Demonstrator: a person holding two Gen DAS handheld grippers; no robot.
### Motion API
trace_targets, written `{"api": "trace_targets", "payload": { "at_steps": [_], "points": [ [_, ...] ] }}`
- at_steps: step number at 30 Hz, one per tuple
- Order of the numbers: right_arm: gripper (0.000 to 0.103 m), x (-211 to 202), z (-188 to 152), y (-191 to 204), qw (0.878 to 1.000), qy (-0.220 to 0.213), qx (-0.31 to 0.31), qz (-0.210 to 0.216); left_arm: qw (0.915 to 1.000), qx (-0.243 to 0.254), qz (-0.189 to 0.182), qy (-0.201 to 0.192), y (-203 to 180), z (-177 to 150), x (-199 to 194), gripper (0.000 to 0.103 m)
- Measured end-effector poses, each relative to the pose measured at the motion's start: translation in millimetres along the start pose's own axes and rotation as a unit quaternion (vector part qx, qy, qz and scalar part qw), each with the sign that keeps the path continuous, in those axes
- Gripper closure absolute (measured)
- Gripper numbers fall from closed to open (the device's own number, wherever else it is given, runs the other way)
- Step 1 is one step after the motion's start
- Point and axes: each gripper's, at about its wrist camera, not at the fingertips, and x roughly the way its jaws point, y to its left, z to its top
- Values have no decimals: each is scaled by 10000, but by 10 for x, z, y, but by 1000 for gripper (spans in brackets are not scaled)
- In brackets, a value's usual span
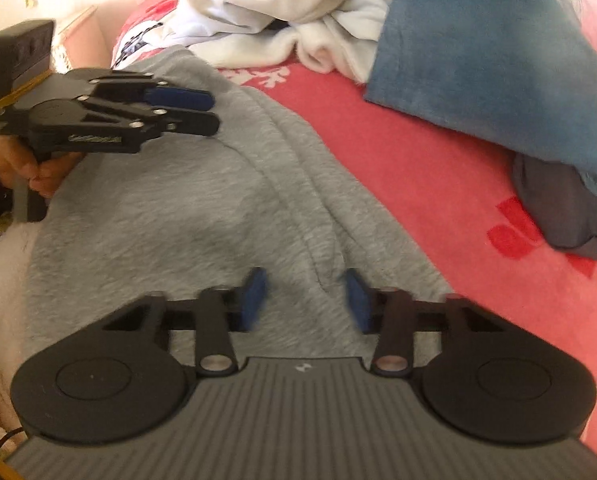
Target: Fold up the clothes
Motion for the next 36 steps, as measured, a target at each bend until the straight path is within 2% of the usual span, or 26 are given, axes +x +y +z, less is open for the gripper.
{"api": "trace_targets", "payload": {
  "at_steps": [2, 6, 8, 11, 12, 14, 19, 24, 25, 26, 28, 29, 31, 33, 35, 36],
  "points": [
    [90, -53, -16, 132, 9990, -8, -276, -364, 10000, -7, 8, -12, -4, -1, 9, 64],
    [98, -93, -64, 404, 9870, -89, -912, -1319, 9998, -23, 166, 45, -47, 41, -1, 64],
    [99, -123, -69, 587, 9701, -192, -1440, -1946, 9996, -43, 271, 79, -75, 106, -8, 64],
    [99, -153, -50, 788, 9366, -294, -2173, -2735, 9991, -9, 415, 0, -112, 210, 2, 64],
    [99, -150, -27, 785, 9311, -305, -2249, -2855, 9988, 43, 493, -33, -124, 240, 22, 64],
    [99, -152, 21, 717, 9289, -321, -2215, -2950, 9976, 155, 674, -22, -142, 281, 92, 63],
    [98, 137, 14, 500, 9311, -144, -2069, -3000, 9951, 221, 944, 185, -147, 179, 318, 63],
    [96, 290, -42, 276, 9480, -474, -1197, -2912, 9930, 392, 1103, 129, -196, 124, 357, 63],
    [91, 321, -53, 231, 9503, -540, -1021, -2891, 9930, 386, 1109, 133, -193, 120, 360, 63],
    [77, 308, -60, 175, 9529, -642, -762, -2865, 9929, 381, 1116, 138, -190, 116, 363, 62],
    [61, 66, -80, 8, 9547, -1108, 133, -2758, 9927, 380, 1134, 145, -188, 108, 368, 62],
    [58, -84, -106, -79, 9506, -1384, 643, -2703, 9924, 406, 1155, 145, -196, 105, 373, 62],
    [58, -450, -220, -238, 9275, -1987, 1821, -2589, 9917, 451, 1194, 142, -211, 99, 380, 62],
    [57, -815, -468, -294, 8977, -2580, 2818, -2195, 9916, 456, 1207, 130, -210, 92, 387, 62],
    [53, -1105, -782, -254, 8668, -3015, 3547, -1790, 9913, 460, 1228, 119, -214, 86, 392, 62],
    [52, -1212, -928, -204, 8553, -3140, 3766, -1674, 9912, 462, 1238, 117, -217, 86, 390, 62]
  ]
}}
